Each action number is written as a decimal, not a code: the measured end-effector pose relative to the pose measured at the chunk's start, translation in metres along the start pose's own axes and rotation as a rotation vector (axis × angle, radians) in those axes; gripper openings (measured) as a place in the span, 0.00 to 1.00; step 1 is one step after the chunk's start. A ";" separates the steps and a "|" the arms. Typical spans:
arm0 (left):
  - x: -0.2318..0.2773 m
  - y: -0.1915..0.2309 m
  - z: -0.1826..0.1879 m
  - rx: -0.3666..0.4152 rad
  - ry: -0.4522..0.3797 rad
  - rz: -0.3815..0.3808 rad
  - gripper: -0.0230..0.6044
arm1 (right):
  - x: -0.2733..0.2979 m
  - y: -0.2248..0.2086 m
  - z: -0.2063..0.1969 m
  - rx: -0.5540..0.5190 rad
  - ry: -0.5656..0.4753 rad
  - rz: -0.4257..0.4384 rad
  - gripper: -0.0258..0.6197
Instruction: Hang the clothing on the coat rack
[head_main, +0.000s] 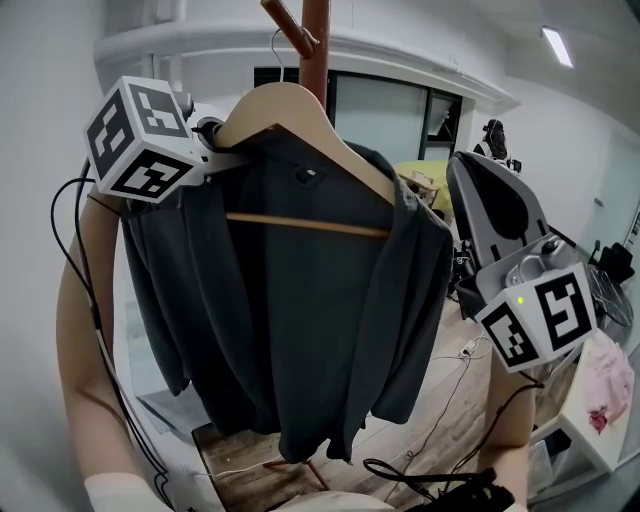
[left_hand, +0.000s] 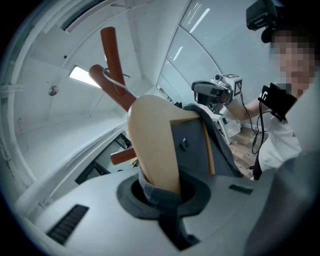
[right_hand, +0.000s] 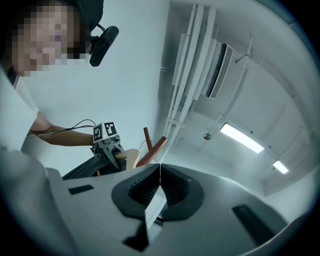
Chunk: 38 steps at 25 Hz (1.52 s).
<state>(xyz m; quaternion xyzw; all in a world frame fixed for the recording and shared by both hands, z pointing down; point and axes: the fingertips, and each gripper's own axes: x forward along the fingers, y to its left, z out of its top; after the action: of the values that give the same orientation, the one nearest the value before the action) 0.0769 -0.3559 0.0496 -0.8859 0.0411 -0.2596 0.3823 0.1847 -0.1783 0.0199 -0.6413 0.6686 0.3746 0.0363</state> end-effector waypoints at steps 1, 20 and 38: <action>0.001 0.000 0.000 -0.001 0.002 -0.004 0.09 | 0.000 0.000 -0.001 0.001 0.002 0.000 0.07; 0.010 -0.005 0.000 -0.031 -0.037 0.030 0.12 | -0.001 0.005 -0.015 0.013 0.039 0.014 0.07; -0.022 0.005 0.003 0.058 -0.076 0.293 0.43 | 0.013 0.032 -0.011 0.016 0.009 0.095 0.07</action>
<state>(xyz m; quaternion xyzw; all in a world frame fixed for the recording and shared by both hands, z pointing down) 0.0599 -0.3516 0.0346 -0.8682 0.1480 -0.1681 0.4428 0.1589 -0.1980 0.0352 -0.6103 0.7013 0.3678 0.0204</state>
